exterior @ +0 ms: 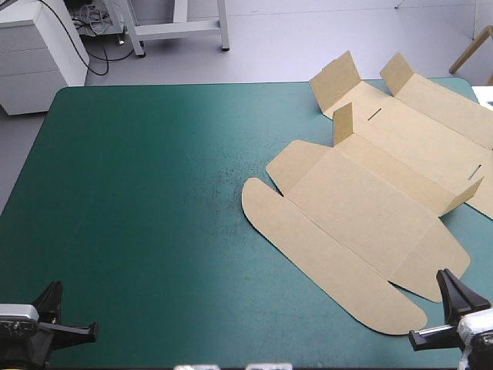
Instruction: Fold the box
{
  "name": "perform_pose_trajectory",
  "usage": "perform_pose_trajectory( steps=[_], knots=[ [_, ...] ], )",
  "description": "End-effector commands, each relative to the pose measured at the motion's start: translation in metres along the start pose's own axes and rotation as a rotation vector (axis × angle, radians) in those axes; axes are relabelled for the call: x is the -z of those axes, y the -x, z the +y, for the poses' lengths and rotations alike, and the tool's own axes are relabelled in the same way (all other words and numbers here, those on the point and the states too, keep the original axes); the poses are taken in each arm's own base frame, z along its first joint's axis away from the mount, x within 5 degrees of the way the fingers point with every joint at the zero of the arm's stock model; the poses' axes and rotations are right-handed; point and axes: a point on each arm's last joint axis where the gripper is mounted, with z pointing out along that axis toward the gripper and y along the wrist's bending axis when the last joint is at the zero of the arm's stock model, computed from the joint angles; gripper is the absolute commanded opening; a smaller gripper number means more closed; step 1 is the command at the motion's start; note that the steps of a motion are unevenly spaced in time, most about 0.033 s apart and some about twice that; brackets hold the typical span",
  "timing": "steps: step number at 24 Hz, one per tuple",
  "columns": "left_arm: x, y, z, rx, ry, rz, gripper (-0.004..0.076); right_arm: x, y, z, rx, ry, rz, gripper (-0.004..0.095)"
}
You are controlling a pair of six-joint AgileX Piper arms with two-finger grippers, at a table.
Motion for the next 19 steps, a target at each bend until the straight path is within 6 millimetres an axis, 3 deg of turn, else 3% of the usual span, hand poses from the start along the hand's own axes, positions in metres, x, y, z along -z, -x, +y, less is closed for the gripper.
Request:
perform_pose_trajectory(
  steps=[1, 13, 15, 19],
  knots=[
    [0.0059, 0.0109, 0.0003, 0.009, -0.005, -0.106, -0.0010, 0.0074, 0.0125, -0.0014, 0.004, -0.013, -0.119, -0.0014],
    [0.0059, 0.0109, 0.0003, 0.009, -0.005, -0.106, -0.0010, 0.0074, 0.0125, -0.0013, 0.002, -0.012, -0.119, 0.0019],
    [0.0059, 0.0109, 0.0003, 0.009, -0.005, -0.106, -0.0010, 0.0074, 0.0125, -0.0013, 0.002, -0.012, -0.119, 0.0148],
    [0.0059, 0.0109, 0.0003, 0.009, -0.005, -0.106, -0.0010, 0.0074, 0.0125, -0.0014, 0.004, -0.013, -0.119, 0.0562]
  ],
)
